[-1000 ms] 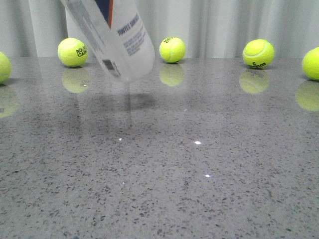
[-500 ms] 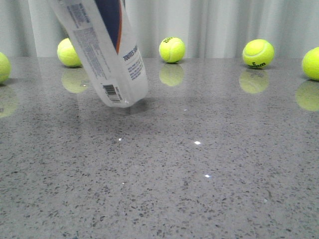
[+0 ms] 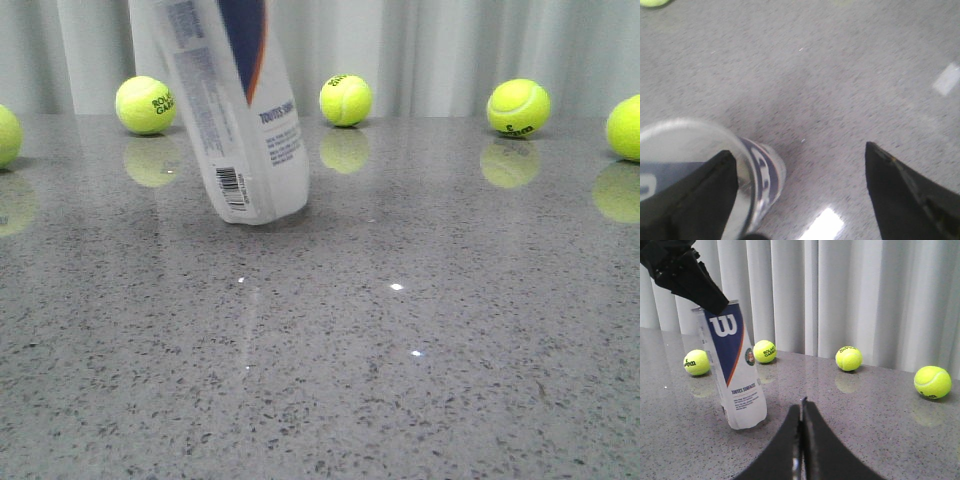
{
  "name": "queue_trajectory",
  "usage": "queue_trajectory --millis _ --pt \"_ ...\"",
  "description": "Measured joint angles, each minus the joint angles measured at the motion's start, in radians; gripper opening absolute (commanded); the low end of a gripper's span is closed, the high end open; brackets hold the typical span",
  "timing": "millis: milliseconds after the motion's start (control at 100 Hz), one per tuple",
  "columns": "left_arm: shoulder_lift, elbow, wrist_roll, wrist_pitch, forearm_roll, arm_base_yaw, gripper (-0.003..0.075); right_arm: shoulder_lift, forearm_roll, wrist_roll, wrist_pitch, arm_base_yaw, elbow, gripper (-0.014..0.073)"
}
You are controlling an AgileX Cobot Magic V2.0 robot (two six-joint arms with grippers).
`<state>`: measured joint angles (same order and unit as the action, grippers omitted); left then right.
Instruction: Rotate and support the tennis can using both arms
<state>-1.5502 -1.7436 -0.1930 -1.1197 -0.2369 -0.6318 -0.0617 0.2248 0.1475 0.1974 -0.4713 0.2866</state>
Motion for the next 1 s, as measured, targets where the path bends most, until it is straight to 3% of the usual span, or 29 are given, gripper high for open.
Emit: queue_trajectory --millis 520,660,850,1000 --pt "-0.071 -0.043 -0.007 0.016 -0.049 -0.002 0.0497 0.000 0.000 0.000 0.000 0.000 0.000 -0.0060" --pt "-0.022 -0.035 -0.040 0.074 -0.049 -0.004 0.0328 0.000 0.000 0.000 0.000 0.000 0.000 -0.0060" --pt "0.179 0.166 -0.063 0.328 -0.053 -0.014 -0.0012 0.000 0.000 0.000 0.000 0.000 0.000 -0.0060" --pt "0.336 0.415 -0.065 0.520 -0.055 -0.016 -0.0018 0.000 0.000 0.000 0.000 0.000 0.000 -0.0060"
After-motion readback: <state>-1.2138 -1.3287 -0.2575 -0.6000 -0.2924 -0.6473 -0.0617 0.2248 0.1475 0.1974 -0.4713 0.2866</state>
